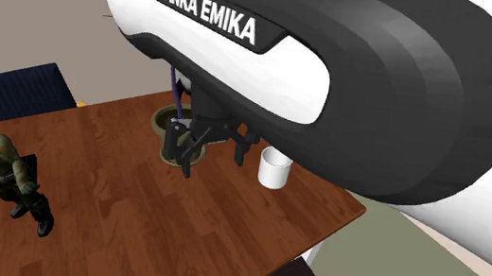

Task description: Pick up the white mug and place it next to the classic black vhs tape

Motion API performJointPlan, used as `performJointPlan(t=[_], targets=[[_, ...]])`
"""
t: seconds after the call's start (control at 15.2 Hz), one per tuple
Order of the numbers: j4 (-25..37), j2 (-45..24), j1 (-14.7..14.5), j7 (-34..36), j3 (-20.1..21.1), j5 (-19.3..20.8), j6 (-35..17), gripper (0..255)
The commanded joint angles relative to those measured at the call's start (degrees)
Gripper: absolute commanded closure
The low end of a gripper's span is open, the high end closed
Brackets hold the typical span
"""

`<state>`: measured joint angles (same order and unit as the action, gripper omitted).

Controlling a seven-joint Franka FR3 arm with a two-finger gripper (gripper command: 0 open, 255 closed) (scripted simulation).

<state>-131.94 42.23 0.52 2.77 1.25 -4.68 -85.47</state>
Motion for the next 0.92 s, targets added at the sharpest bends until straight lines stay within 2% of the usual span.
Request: performJointPlan(t=[0.0, 0.46, 0.86], targets=[[0.0, 0.0, 0.0, 0.0, 0.0, 0.0, 0.0, 0], [-5.9, -4.6, 2.6, -5.0, -4.2, 4.2, -13.0, 0], [-8.0, -11.6, 4.8, -8.9, -8.1, 6.9, -24.4, 0]])
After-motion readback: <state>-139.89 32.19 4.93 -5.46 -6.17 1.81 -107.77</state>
